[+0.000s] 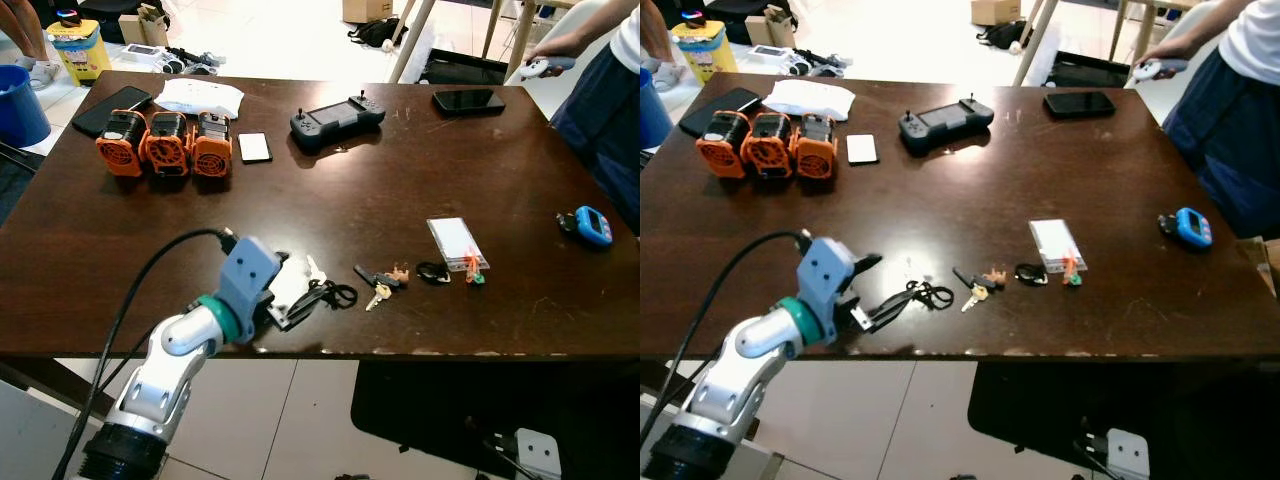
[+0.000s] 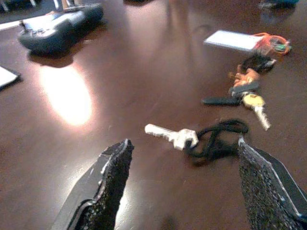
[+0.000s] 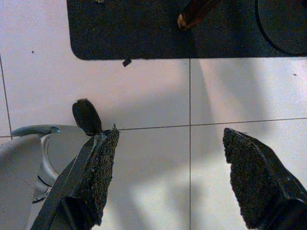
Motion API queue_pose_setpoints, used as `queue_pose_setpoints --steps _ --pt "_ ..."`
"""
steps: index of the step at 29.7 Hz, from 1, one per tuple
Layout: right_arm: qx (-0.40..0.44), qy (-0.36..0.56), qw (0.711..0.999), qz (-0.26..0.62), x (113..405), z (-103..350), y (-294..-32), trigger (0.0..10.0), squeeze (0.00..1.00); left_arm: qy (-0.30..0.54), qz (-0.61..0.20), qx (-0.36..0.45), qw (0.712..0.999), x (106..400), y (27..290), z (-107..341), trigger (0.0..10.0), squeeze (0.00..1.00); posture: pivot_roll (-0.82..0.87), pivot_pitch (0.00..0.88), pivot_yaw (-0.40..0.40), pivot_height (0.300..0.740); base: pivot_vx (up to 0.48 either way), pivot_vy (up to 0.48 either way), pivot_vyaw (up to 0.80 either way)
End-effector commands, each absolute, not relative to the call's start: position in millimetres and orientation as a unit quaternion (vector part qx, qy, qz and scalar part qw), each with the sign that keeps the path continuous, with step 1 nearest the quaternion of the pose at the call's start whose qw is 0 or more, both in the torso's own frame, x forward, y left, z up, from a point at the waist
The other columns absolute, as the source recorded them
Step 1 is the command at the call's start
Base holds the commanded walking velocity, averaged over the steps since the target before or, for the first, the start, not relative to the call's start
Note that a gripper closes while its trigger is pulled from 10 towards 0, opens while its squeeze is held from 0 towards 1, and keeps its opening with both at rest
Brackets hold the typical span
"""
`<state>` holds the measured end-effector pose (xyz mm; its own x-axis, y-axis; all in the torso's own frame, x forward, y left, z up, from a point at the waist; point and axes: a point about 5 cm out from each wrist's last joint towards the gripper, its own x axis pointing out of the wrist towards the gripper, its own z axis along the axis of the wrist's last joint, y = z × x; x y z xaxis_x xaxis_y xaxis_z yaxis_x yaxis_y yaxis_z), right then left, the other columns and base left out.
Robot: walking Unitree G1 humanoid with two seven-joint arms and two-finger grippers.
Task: Hang keys on a hook
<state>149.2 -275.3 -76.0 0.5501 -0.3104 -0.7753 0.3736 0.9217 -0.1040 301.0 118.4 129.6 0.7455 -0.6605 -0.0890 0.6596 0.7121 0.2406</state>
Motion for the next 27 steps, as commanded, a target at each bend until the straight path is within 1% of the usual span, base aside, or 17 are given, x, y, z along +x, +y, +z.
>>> queue_pose_setpoints --steps 1,2,3,5,8,9,11,12,14,15,16,17,18,20,24,27 --pt "0.036 0.448 0.871 -0.199 140 -79 -276 10.0 0.0 0.021 -0.35 0.146 0.925 298 120 120 10.0 0.0 0.01 0.07 0.042 0.74 0.0 0.0 0.0" --pt "0.036 0.448 0.871 -0.199 140 -79 -276 10.0 0.0 0.021 -0.35 0.146 0.925 298 120 120 10.0 0.0 0.01 0.07 0.042 0.74 0.0 0.0 0.0" --pt "0.032 0.451 0.87 -0.198 139 -80 -277 10.0 0.0 0.043 -0.375 0.153 0.913 286 122 113 10.0 0.0 0.02 0.077 0.038 0.74 0.0 0.0 0.0" --pt "0.031 0.451 0.87 -0.198 138 -80 -277 10.0 0.0 0.049 -0.387 0.151 0.908 282 121 111 10.0 0.0 0.02 0.077 0.038 0.74 0.0 0.0 0.0" --pt "0.03 0.452 0.869 -0.197 138 -80 -277 10.0 0.0 0.051 -0.391 0.147 0.907 280 121 111 10.0 0.0 0.02 0.08 0.038 0.74 0.0 0.0 0.0" --pt "0.029 0.453 0.869 -0.196 138 -80 -277 10.0 0.0 0.05 -0.38 0.133 0.914 282 118 112 10.0 0.0 0.02 0.089 0.039 0.74 0.0 0.0 0.0" --pt "0.029 0.453 0.869 -0.196 138 -80 -277 10.0 0.0 0.05 -0.38 0.133 0.914 282 118 112 10.0 0.0 0.02 0.089 0.039 0.74 0.0 0.0 0.0" --pt "0.027 0.454 0.869 -0.196 138 -80 -277 10.0 0.0 0.047 -0.369 0.116 0.921 284 115 114 10.0 0.0 0.02 0.09 0.039 0.74 0.0 0.0 0.0" --pt "0.027 0.454 0.869 -0.196 138 -80 -277 10.0 0.0 0.047 -0.369 0.116 0.921 284 115 114 10.0 0.0 0.02 0.09 0.039 0.74 0.0 0.0 0.0" --pt "0.026 0.454 0.869 -0.195 137 -80 -277 10.0 0.0 0.042 -0.35 0.094 0.931 288 111 116 10.0 0.0 0.02 0.097 0.041 0.74 0.0 0.0 0.0" --pt "0.026 0.454 0.869 -0.195 137 -80 -277 10.0 0.0 0.042 -0.35 0.094 0.931 288 111 116 10.0 0.0 0.02 0.097 0.041 0.74 0.0 0.0 0.0" --pt "0.025 0.455 0.869 -0.194 137 -81 -277 10.0 0.0 0.039 -0.321 0.067 0.944 294 106 115 10.0 0.0 0.02 0.104 0.044 0.74 0.0 0.0 0.0" --pt "0.025 0.455 0.869 -0.194 137 -81 -277 10.0 0.0 0.039 -0.321 0.067 0.944 294 106 115 10.0 0.0 0.02 0.104 0.044 0.74 0.0 0.0 0.0" --pt "0.02 0.456 0.869 -0.19 137 -81 -276 10.0 0.0 0.043 -0.268 0.017 0.962 306 95 112 10.0 0.0 0.02 0.125 0.04 0.74 0.0 0.0 0.0" --pt "0.017 0.457 0.869 -0.186 136 -81 -276 10.0 0.0 0.048 -0.25 0.007 0.967 310 87 110 10.0 0.0 0.02 0.134 0.039 0.74 0.0 0.0 0.0" --pt "0.012 0.46 0.869 -0.182 135 -82 -275 10.0 0.0 0.054 -0.274 0.033 0.96 305 73 105 10.0 0.0 0.01 0.147 0.042 0.74 0.0 0.0 0.0"
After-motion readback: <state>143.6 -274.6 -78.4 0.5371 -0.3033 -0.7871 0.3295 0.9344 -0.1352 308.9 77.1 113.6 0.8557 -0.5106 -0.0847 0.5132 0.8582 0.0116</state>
